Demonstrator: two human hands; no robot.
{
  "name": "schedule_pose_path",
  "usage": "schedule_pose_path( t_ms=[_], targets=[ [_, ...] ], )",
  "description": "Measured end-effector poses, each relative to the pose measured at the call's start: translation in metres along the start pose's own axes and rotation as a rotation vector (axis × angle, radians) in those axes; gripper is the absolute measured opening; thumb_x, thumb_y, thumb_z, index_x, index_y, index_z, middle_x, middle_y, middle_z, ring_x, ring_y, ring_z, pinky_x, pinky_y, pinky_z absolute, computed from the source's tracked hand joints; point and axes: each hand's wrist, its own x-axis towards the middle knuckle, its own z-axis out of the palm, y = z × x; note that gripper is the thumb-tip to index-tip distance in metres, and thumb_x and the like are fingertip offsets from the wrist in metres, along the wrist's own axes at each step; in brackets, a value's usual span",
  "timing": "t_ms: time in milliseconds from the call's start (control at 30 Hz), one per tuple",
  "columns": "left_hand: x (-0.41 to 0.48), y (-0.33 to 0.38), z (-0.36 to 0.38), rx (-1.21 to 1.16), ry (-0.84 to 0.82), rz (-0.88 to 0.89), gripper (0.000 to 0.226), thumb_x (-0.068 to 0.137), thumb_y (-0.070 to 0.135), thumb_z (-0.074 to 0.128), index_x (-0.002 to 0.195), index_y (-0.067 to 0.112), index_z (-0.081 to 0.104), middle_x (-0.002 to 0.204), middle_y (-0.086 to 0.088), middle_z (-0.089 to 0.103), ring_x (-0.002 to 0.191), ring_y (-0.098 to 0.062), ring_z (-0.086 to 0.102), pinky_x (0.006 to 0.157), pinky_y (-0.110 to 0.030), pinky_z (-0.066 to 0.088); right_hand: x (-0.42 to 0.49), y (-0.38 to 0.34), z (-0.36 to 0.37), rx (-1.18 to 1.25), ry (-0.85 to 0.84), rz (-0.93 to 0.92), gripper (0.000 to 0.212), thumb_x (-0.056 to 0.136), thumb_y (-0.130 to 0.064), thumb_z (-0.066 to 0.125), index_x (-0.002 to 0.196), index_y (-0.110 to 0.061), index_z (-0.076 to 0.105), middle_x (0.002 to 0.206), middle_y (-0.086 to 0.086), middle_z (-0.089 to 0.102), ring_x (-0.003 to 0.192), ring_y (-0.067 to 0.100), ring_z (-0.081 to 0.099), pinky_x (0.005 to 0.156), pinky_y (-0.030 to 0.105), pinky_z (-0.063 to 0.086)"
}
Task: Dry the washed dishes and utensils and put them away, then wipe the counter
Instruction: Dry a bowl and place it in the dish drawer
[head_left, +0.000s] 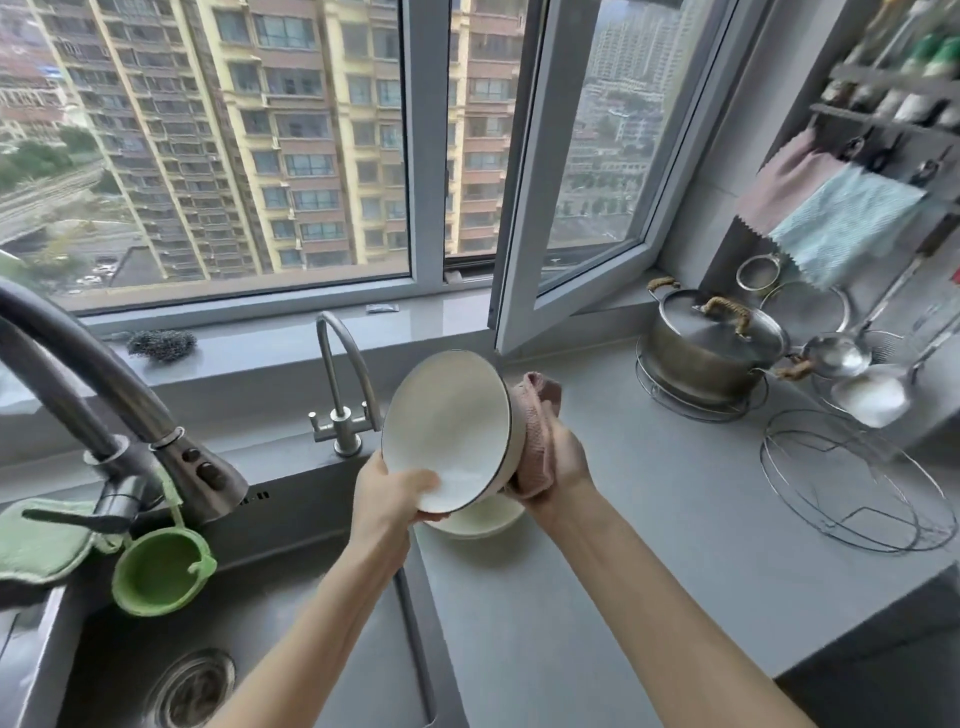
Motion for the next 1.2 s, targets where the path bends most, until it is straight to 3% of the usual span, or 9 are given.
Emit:
schedule_pose_path(
  t_ms=[100, 233, 400, 533, 800, 933, 1000, 1067, 1200],
  targets=[
    [-0.002, -0.008, 0.004, -0.011, 0.024, 0.106, 0.04, 0.051, 0.004, 0.05, 0.089, 0.012, 0.06, 0.082, -0.005, 0.064, 0.072, -0.025, 0.06, 0.043, -0.023, 0.049, -0.025, 0.019, 0.002, -0.168, 0.11, -0.207, 0.059, 0.097, -0.057, 0.03, 0.092, -0.007, 0.062, 0.059, -0.002, 0.057, 0.063, 0.019, 0.055, 0.071, 0.031, 0.048],
    [-0.002, -0.023, 0.016, -0.03, -0.003, 0.057, 0.044, 0.064, -0.012, 0.052, 0.103, 0.007, 0.059, 0.093, -0.013, 0.067, 0.085, -0.037, 0.065, 0.063, -0.049, 0.058, -0.062, 0.043, 0.008, -0.268, 0.213, -0.51, 0.03, 0.096, -0.057, 0.027, 0.108, -0.05, 0.053, 0.11, -0.012, 0.064, 0.105, 0.01, 0.058, 0.1, 0.036, 0.044],
    [-0.041, -0.027, 0.034, -0.078, -0.19, -0.245, 0.023, 0.066, -0.025, 0.038, 0.064, -0.003, 0.046, 0.043, -0.003, 0.049, 0.034, -0.012, 0.049, 0.033, -0.014, 0.036, -0.096, 0.045, -0.008, -0.542, 0.483, -0.779, 0.07, 0.083, -0.067, 0.021, 0.134, -0.026, 0.047, 0.132, -0.005, 0.055, 0.12, 0.012, 0.05, 0.095, 0.016, 0.034],
    [-0.063, -0.037, 0.047, -0.118, -0.277, -0.384, 0.025, 0.076, -0.022, 0.036, 0.065, -0.004, 0.049, 0.037, -0.006, 0.052, 0.029, -0.013, 0.05, 0.032, -0.012, 0.037, -0.121, 0.036, -0.036, -0.392, 0.503, -0.685, 0.04, 0.081, -0.069, 0.026, 0.113, -0.055, 0.047, 0.119, -0.015, 0.061, 0.116, 0.013, 0.055, 0.1, 0.028, 0.04],
    [-0.157, -0.074, 0.117, -0.095, -0.525, -0.595, 0.03, 0.09, -0.012, 0.024, 0.082, -0.008, 0.053, 0.047, -0.017, 0.058, 0.032, -0.015, 0.055, 0.028, -0.01, 0.035, -0.186, 0.006, -0.154, 0.172, 0.504, -0.347, 0.058, 0.073, -0.082, 0.037, 0.109, -0.042, 0.058, 0.11, -0.006, 0.069, 0.101, 0.023, 0.065, 0.079, 0.048, 0.056],
    [-0.222, -0.107, 0.163, -0.073, -0.687, -0.699, 0.017, 0.082, -0.017, 0.044, 0.079, -0.008, 0.058, 0.053, -0.019, 0.059, 0.034, -0.018, 0.057, 0.029, -0.012, 0.04, -0.246, 0.004, -0.24, 0.268, 0.537, -0.292, 0.053, 0.084, -0.069, 0.041, 0.105, -0.024, 0.061, 0.1, 0.004, 0.07, 0.099, 0.035, 0.066, 0.076, 0.057, 0.054],
    [-0.255, -0.124, 0.18, -0.159, -0.882, -0.766, 0.018, 0.083, -0.014, 0.049, 0.095, -0.013, 0.061, 0.075, -0.025, 0.067, 0.058, -0.028, 0.068, 0.048, -0.017, 0.053, -0.283, 0.008, -0.293, 0.009, 0.689, -0.412, 0.05, 0.084, -0.06, 0.044, 0.116, -0.022, 0.054, 0.104, 0.0, 0.062, 0.104, 0.035, 0.062, 0.071, 0.043, 0.052],
    [-0.293, -0.138, 0.199, -0.093, -1.008, -0.614, 0.026, 0.084, -0.004, 0.056, 0.107, -0.016, 0.059, 0.09, -0.028, 0.066, 0.075, -0.029, 0.07, 0.063, -0.016, 0.054, -0.337, 0.015, -0.345, -0.477, 0.889, -0.489, 0.063, 0.094, -0.045, 0.049, 0.148, -0.029, 0.021, 0.115, -0.008, 0.052, 0.1, 0.023, 0.059, 0.074, 0.034, 0.046],
    [-0.366, -0.163, 0.241, 0.229, -0.863, -0.421, 0.018, 0.089, -0.007, 0.036, 0.099, -0.006, 0.051, 0.043, -0.013, 0.057, 0.028, -0.014, 0.052, 0.027, -0.013, 0.036, -0.448, 0.023, -0.432, -1.126, 0.994, -0.445, 0.1, 0.084, -0.038, 0.068, 0.148, -0.041, -0.008, 0.124, 0.0, 0.051, 0.103, 0.022, 0.06, 0.08, 0.031, 0.047]
  ],
)
